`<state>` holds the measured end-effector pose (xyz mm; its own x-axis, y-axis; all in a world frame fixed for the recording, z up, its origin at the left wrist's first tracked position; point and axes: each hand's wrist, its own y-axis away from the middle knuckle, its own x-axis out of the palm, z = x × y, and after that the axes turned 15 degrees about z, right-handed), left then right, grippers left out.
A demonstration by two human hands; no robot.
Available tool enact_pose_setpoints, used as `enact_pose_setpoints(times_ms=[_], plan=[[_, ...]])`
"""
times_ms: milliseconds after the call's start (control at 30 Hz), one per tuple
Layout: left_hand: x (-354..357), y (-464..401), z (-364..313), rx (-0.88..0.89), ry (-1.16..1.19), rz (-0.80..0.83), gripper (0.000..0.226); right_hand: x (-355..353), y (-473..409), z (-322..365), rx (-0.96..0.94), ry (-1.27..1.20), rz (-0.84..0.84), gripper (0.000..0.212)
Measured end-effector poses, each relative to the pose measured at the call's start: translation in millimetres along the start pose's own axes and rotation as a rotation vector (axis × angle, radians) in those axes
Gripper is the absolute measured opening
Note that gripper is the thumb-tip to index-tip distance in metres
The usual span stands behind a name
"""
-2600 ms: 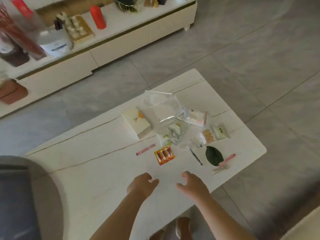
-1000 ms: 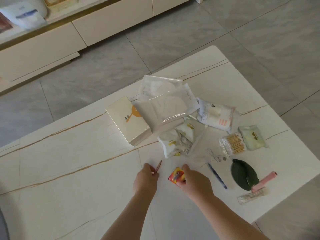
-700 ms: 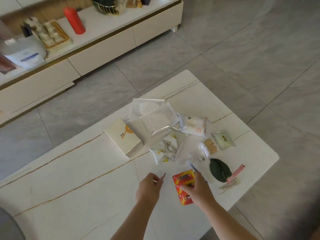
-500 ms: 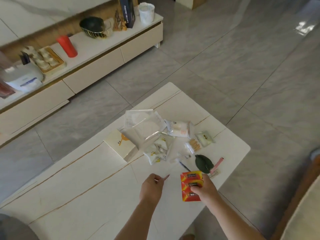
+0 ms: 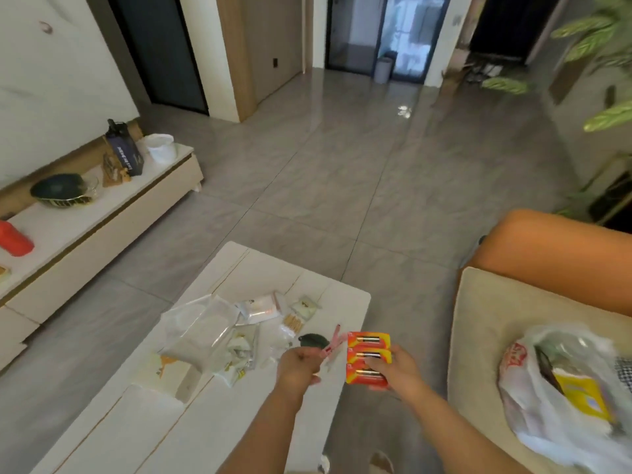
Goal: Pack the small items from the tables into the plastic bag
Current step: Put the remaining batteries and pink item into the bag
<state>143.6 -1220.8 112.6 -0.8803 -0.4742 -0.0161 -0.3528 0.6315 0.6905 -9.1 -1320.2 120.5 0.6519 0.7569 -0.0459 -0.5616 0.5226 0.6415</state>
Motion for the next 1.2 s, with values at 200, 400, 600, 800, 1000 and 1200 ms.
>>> enact_pose_setpoints(times_ms=[200, 400, 600, 800, 1000, 1200], plan=[[82, 4, -51, 0.093, -0.185, 0.167, 0.024, -94, 36, -8, -0.039, -0.122, -0.213, 0.016], [197, -20, -91, 0.184, -0.33, 0.322, 0.03, -213, 57, -42, -0.086, -0.301, -0.456, 0.018], [327, -44, -112, 0.091, -0.35, 0.442, 0.033, -328, 63, -91, 0.011, -0.507, -0.574, 0.019], [429, -68, -99, 0.01, -0.378, 0.48, 0.018, -404, 66, -139, 0.215, -0.365, -0.651, 0.021], [492, -98, -69, -0.108, -0.396, 0.454, 0.019, -444, 58, -178, 0.327, -0.375, -0.623, 0.02], [534, -125, -41, -0.163, -0.491, 0.428, 0.029, -464, 40, -205, 0.392, -0.446, -0.553, 0.019]])
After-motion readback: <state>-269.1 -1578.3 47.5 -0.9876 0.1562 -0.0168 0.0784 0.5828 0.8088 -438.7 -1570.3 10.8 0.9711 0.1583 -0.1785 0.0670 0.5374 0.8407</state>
